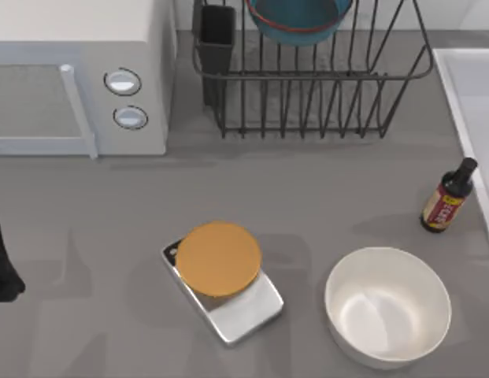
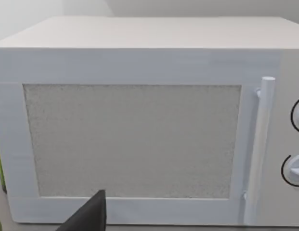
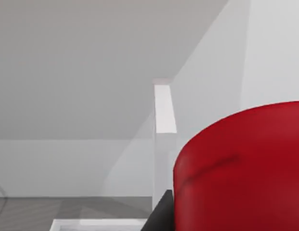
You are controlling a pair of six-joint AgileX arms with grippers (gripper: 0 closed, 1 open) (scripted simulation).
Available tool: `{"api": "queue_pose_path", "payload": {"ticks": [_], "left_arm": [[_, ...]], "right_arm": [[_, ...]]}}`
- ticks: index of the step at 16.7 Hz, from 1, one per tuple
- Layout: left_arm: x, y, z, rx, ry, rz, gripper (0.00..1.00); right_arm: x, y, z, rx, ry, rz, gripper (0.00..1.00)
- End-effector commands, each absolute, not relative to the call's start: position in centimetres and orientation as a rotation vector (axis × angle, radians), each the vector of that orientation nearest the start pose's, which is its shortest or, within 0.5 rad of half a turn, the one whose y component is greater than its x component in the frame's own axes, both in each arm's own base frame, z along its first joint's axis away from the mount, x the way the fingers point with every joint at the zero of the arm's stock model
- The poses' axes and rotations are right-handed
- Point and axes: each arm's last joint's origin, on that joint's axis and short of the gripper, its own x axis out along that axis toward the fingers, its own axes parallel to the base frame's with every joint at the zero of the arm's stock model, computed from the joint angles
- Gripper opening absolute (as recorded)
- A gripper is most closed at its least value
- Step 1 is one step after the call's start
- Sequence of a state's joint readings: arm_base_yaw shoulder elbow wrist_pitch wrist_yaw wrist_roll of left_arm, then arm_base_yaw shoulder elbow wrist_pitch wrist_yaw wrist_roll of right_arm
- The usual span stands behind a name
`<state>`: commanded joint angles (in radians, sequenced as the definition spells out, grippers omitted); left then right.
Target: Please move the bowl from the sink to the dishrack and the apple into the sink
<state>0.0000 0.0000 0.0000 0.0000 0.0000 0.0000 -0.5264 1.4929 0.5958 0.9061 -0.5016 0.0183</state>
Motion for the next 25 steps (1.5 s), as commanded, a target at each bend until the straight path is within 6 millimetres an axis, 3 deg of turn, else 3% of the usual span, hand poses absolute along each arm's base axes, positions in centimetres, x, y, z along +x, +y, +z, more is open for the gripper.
{"api": "queue_pose_path", "payload": {"ticks": [7, 13, 18, 21, 25], "left_arm": [[10.6, -0.1, 16.0, 0.0, 0.0, 0.0, 1.0], [10.6, -0.1, 16.0, 0.0, 0.0, 0.0, 1.0], [10.6, -0.1, 16.0, 0.0, 0.0, 0.0, 1.0], [10.6, -0.1, 16.0, 0.0, 0.0, 0.0, 1.0], [10.6, -0.1, 16.0, 0.0, 0.0, 0.0, 1.0]], "right_arm": [[27.1, -13.9, 20.1, 0.006, 0.005, -0.012, 0.0], [28.2, -14.8, 13.5, 0.008, 0.005, -0.015, 0.0], [27.3, -14.1, 7.9, -0.005, -0.011, -0.011, 0.0], [26.8, -13.7, 6.1, -0.001, -0.002, -0.01, 0.0], [26.7, -13.6, 5.9, 0.0, 0.0, -0.01, 0.0]]}}
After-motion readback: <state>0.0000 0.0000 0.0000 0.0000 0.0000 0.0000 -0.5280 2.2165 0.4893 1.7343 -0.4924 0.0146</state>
